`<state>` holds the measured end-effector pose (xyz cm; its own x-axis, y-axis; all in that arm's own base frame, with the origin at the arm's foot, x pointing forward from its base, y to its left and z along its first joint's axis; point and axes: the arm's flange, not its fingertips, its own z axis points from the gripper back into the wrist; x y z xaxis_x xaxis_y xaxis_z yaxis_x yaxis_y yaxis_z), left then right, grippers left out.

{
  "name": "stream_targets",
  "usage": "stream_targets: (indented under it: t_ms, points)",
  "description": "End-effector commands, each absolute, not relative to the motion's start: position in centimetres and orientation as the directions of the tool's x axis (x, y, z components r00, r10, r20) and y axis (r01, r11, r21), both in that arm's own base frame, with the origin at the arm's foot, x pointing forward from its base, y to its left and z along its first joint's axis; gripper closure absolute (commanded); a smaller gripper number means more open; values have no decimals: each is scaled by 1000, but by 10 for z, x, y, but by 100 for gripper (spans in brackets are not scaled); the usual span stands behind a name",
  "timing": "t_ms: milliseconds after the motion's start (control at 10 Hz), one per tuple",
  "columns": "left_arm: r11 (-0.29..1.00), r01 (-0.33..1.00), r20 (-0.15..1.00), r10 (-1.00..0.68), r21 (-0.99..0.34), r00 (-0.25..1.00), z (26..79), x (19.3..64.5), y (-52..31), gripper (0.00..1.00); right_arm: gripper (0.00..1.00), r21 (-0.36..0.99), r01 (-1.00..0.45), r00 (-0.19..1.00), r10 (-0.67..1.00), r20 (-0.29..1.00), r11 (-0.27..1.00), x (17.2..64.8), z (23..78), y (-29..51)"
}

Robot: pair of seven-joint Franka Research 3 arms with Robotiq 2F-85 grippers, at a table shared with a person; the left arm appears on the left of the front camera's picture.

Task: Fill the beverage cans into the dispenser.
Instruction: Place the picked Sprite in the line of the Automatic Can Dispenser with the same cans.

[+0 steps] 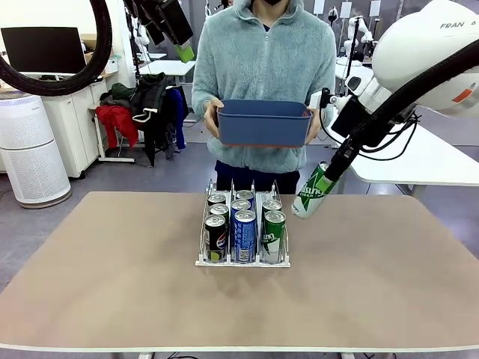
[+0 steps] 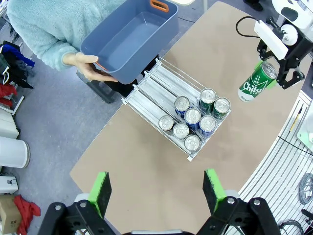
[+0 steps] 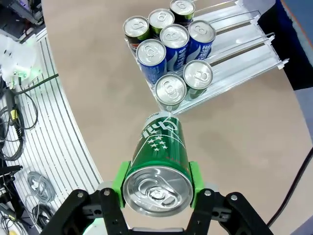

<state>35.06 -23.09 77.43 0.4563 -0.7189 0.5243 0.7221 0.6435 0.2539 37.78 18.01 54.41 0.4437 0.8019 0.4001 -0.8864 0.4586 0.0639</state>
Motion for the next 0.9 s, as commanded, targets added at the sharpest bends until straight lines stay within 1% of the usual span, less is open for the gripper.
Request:
stream_targets:
  t_ms: [0, 200, 300, 400, 500, 600, 800]
  points:
    - [637, 728, 515, -726, 255, 456, 776, 350, -229, 0, 42, 83, -895, 434, 814, 386, 437, 377, 552, 178]
    - [637, 728, 515, -726, 255, 456, 776, 350, -229, 0, 42, 79, -889, 444, 804, 395, 452, 377, 544, 179]
    - [637, 728, 515, -726, 255, 456, 776, 350, -229, 0, 42, 32, -869, 465, 795, 389, 493, 370, 545, 187]
    - [637, 728, 515, -726, 255, 456, 776, 350, -229, 0, 42, -1, -849, 478, 769, 424, 528, 359, 540, 197]
    - [637, 728, 515, -726, 255, 456, 776, 350, -229, 0, 42, -30, -834, 498, 775, 389, 551, 348, 533, 206]
    - [637, 728, 515, -726, 255, 456, 776, 350, -229, 0, 42, -28, -834, 503, 780, 372, 551, 342, 525, 212]
    - [637, 728, 515, -726, 255, 456, 776, 350, -229, 0, 42, -30, -829, 510, 777, 369, 558, 328, 510, 226]
